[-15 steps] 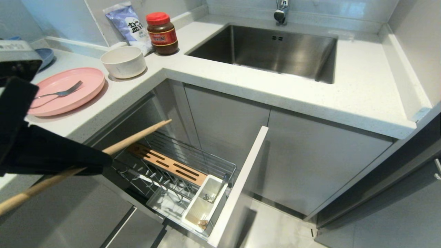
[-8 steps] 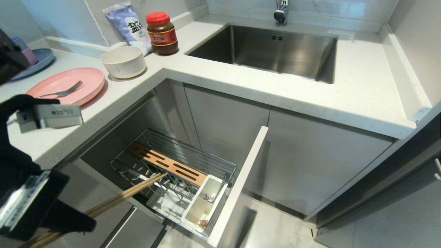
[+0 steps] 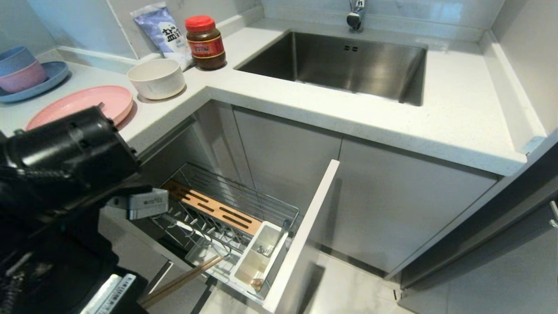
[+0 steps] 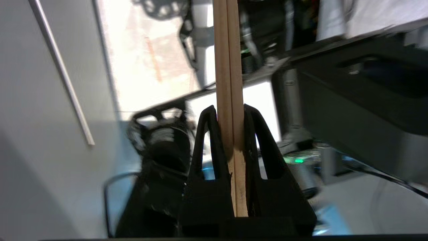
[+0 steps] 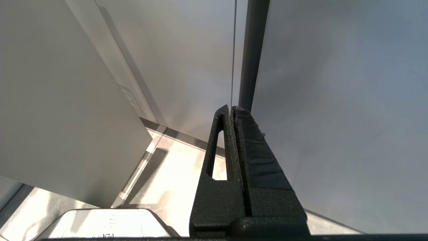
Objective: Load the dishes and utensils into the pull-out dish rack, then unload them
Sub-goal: Pick up the chopsticks and place it in the cupboard
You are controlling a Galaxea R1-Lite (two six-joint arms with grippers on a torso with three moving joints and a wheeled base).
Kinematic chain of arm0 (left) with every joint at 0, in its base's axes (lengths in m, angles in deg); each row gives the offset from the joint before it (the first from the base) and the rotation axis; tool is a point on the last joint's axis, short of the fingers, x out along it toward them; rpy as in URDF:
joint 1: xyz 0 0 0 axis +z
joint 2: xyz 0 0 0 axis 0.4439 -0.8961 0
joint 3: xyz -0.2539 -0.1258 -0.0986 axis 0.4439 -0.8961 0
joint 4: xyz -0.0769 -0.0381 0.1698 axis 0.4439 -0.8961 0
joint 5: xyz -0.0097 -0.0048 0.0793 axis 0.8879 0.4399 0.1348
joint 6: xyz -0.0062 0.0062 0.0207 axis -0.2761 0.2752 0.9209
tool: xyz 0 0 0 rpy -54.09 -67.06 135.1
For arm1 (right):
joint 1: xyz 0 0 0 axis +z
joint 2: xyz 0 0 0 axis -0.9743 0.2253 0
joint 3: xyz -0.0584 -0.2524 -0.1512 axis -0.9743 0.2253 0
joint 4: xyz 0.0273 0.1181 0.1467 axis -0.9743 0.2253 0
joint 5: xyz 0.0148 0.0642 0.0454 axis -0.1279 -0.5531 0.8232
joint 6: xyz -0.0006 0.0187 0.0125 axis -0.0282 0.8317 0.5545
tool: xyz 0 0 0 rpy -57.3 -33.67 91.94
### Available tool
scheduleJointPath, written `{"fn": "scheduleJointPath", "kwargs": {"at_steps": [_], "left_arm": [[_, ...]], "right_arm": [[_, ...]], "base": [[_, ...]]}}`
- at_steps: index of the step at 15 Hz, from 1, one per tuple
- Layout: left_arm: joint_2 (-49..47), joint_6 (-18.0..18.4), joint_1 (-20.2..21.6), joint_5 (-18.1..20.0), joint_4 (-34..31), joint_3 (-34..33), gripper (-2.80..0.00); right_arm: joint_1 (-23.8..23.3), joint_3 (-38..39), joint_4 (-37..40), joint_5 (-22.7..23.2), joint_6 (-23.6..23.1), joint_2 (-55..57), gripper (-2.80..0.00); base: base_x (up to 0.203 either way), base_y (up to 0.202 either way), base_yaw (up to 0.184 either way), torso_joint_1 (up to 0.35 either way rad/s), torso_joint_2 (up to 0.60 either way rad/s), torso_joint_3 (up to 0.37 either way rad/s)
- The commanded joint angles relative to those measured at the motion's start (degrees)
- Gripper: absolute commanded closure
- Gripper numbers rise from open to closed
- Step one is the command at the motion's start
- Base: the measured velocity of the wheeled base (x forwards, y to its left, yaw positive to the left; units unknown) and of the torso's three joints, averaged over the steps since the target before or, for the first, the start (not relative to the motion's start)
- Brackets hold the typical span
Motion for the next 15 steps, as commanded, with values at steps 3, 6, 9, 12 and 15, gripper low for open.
{"fn": "scheduleJointPath", "kwargs": {"at_steps": [3,6,9,12,15], "left_arm": [[-2.78,8.69,2.76,-0.37,4.86,-9.53,0.0],[-5.81,10.38,3.35,-1.29,8.71,-12.67,0.0],[-9.21,11.89,4.29,-1.28,15.5,-15.96,0.0],[-12.14,11.85,5.71,-1.03,22.91,-17.31,0.0],[-14.88,11.86,7.0,-0.98,24.99,-17.51,0.0]], "right_arm": [[0.02,0.0,-0.02,-0.01,0.0,-0.13,0.0],[0.02,0.07,-0.02,-0.01,0.0,-0.21,0.0],[0.02,0.09,-0.02,-0.01,0.0,-0.13,0.0],[0.02,0.0,-0.02,-0.01,0.0,-0.13,0.0],[0.02,0.04,-0.02,-0.01,0.0,-0.21,0.0]], "base": [[0.0,0.0,0.0,0.0,0.0,0.0],[0.0,0.0,0.0,0.0,0.0,0.0],[0.0,0.0,0.0,0.0,0.0,0.0],[0.0,0.0,0.0,0.0,0.0,0.0],[0.0,0.0,0.0,0.0,0.0,0.0]]}}
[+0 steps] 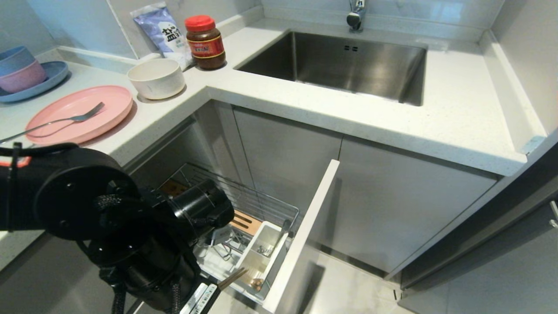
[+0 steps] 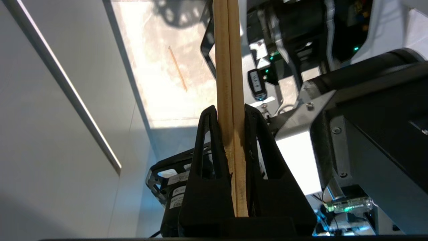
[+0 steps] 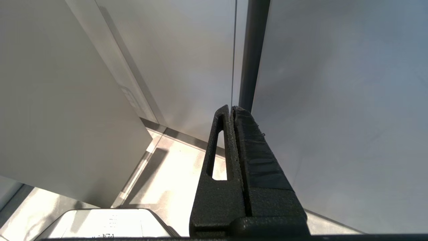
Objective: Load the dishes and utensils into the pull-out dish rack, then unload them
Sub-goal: Pick up the chopsticks and place it in the cupboard
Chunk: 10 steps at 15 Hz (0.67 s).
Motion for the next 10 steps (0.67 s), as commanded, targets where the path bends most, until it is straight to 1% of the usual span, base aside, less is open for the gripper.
{"fn": "scheduleJointPath", "kwargs": {"at_steps": [1,6,9,10], "left_arm": [[-3.24,-0.1,0.71,-0.03,0.77,-0.05,0.0],[-6.66,0.12,1.62,1.08,3.08,0.24,0.0],[-8.39,1.91,2.93,2.89,5.47,0.39,0.0],[-9.02,3.18,3.64,3.16,5.62,0.47,0.0]], "right_arm": [[0.0,0.0,-0.02,0.0,0.0,-0.13,0.0],[0.0,0.07,-0.02,0.0,0.0,-0.19,0.0],[0.0,0.09,-0.02,0.0,0.0,-0.13,0.0],[0.01,0.02,-0.02,0.0,0.0,-0.13,0.0]], "base": [[0.0,0.0,0.0,0.0,0.0,0.0],[0.0,0.0,0.0,0.0,0.0,0.0],[0.0,0.0,0.0,0.0,0.0,0.0],[0.0,0.0,0.0,0.0,0.0,0.0]]}}
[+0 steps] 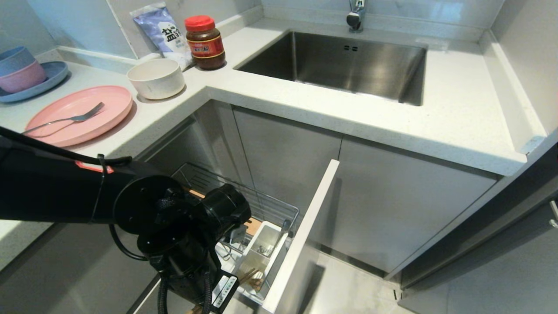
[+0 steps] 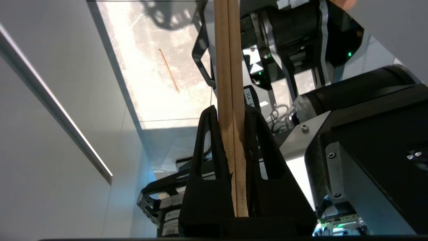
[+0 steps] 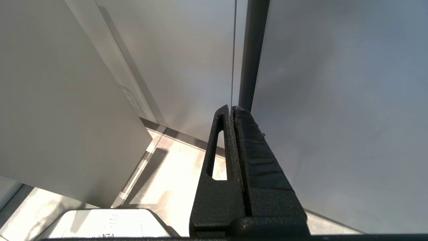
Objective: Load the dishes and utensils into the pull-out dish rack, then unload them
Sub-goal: Pick up the chopsticks and place it in the cupboard
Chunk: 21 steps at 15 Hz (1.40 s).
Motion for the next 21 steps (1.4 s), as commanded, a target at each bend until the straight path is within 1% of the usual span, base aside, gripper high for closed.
{"fn": "scheduleJointPath", "kwargs": {"at_steps": [1,4,8,9,11,12,19,21], "left_arm": [[-2.08,1.24,1.46,0.2,-0.11,0.34,0.0],[-3.94,3.01,2.84,0.31,0.02,1.19,0.0],[-5.81,3.28,4.71,0.46,2.81,1.52,0.0],[-6.37,3.28,4.73,1.1,2.95,1.88,0.0],[-6.81,3.35,4.87,5.19,2.97,2.85,0.0],[-6.96,3.37,5.12,5.91,3.06,3.06,0.0],[-9.95,3.37,5.35,6.2,3.23,4.76,0.0],[-10.96,3.37,6.14,6.2,3.23,5.37,0.0]], "right_arm": [[0.01,0.07,-0.02,0.0,0.02,-0.17,0.0],[0.01,0.06,-0.02,0.0,0.02,-0.13,0.0],[0.03,0.02,-0.02,0.0,0.02,-0.21,0.0],[0.01,0.08,-0.02,0.0,0.02,-0.16,0.0],[0.01,0.02,-0.02,0.0,0.02,-0.13,0.0],[0.01,0.09,-0.02,0.0,0.02,-0.13,0.0],[0.01,0.01,-0.02,0.0,0.02,-0.13,0.0],[0.01,0.08,-0.02,0.0,0.02,-0.13,0.0]], "base": [[0.0,0.0,0.0,0.0,0.0,0.0],[0.0,0.0,0.0,0.0,0.0,0.0],[0.0,0.0,0.0,0.0,0.0,0.0],[0.0,0.0,0.0,0.0,0.0,0.0],[0.0,0.0,0.0,0.0,0.0,0.0],[0.0,0.0,0.0,0.0,0.0,0.0],[0.0,0.0,0.0,0.0,0.0,0.0],[0.0,0.0,0.0,0.0,0.0,0.0]]}}
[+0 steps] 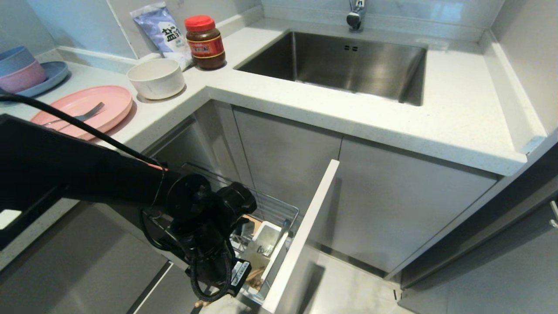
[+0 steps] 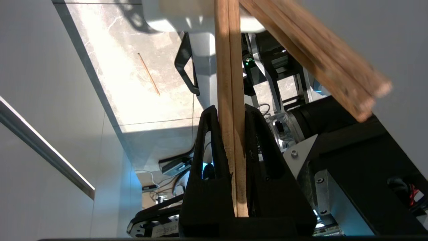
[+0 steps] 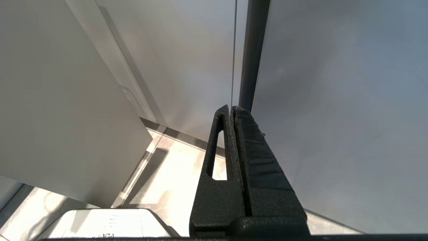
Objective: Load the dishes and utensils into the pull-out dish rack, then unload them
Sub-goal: Pick up the chopsticks and place it in the cupboard
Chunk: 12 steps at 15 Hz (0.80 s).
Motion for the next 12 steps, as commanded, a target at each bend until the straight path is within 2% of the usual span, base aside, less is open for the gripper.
{"fn": "scheduleJointPath", "kwargs": {"at_steps": [1,12], "left_arm": [[-1.53,-0.08,0.85,0.0,-0.24,0.84,0.0],[-4.26,-0.08,2.19,1.16,1.16,2.22,0.0]], "right_arm": [[-0.04,0.08,-0.02,0.0,0.03,-0.13,0.0],[-0.04,0.09,-0.02,0.0,0.03,-0.13,0.0]], "base": [[0.0,0.0,0.0,0.0,0.0,0.0],[0.0,0.0,0.0,0.0,0.0,0.0]]}}
